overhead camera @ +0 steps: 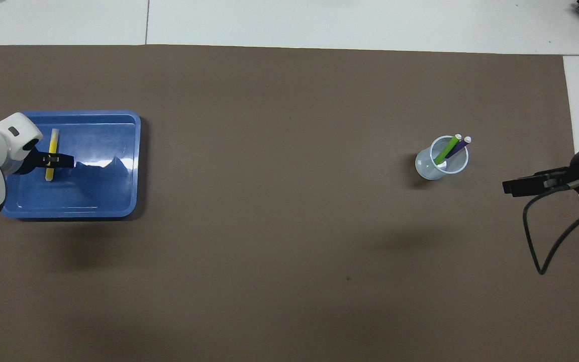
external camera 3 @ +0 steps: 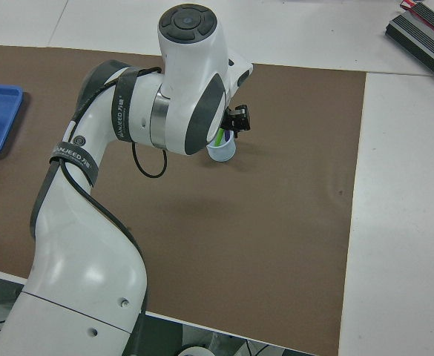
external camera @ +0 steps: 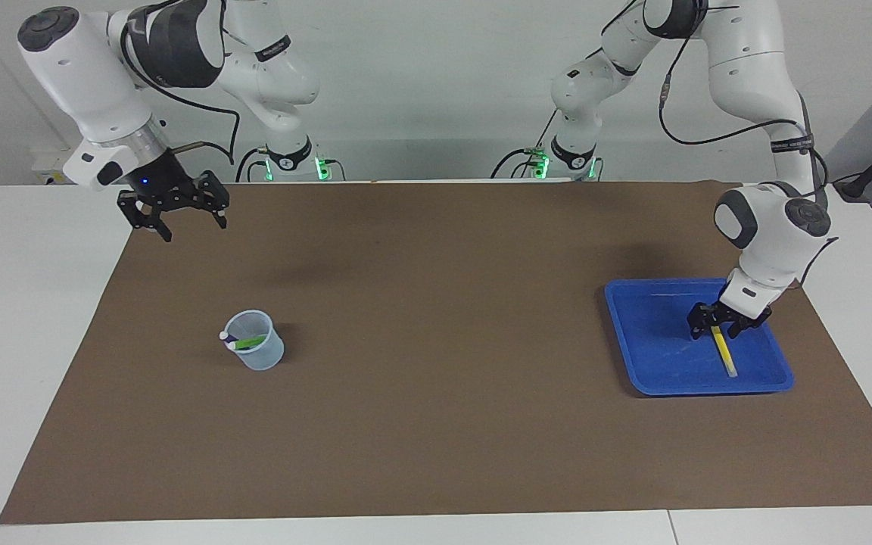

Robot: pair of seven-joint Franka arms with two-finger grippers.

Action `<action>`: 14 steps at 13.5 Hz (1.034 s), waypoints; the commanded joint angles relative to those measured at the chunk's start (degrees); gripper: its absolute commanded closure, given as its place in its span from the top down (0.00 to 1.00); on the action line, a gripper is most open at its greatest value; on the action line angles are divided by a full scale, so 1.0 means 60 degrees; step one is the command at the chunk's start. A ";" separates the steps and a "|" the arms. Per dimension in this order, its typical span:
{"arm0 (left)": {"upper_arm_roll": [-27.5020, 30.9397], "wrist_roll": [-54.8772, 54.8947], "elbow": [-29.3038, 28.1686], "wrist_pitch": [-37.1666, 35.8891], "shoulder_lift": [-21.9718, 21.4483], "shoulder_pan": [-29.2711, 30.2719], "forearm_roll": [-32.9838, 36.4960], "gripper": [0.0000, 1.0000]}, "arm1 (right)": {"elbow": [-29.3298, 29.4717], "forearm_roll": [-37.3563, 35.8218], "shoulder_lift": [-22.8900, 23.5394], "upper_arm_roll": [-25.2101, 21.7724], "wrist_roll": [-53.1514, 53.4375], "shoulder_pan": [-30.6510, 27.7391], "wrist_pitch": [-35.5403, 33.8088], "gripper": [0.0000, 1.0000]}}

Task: Transfer and insert pens with both arms
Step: 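Lift the yellow pen and move it toward the right gripper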

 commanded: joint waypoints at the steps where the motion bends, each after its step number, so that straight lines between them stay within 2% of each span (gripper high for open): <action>1: 0.0027 -0.0042 -0.0358 0.0527 0.0002 0.0017 0.0181 0.75 | 0.0023 -0.0256 -0.0045 0.0081 0.0213 -0.0027 0.0109 1.00; 3: 0.0027 -0.0042 -0.0389 0.0557 0.0002 0.0031 0.0181 0.69 | 0.0023 -0.0256 -0.0016 0.0095 0.0315 -0.0027 0.0153 1.00; 7: 0.0027 -0.0042 -0.0374 0.0440 -0.0012 -0.0012 0.0181 0.33 | 0.0023 -0.0241 -0.0030 0.0110 0.0360 -0.0013 0.0109 1.00; 10: 0.0027 -0.0042 -0.0345 0.0309 -0.0012 -0.0042 0.0181 0.00 | 0.0038 -0.0241 -0.0030 0.0110 0.0374 -0.0013 0.0138 1.00; 14: 0.0013 -0.0260 0.0195 -0.0685 -0.0012 -0.0130 0.0109 0.00 | 0.0023 -0.0241 -0.0030 0.0124 0.0462 -0.0013 0.0109 1.00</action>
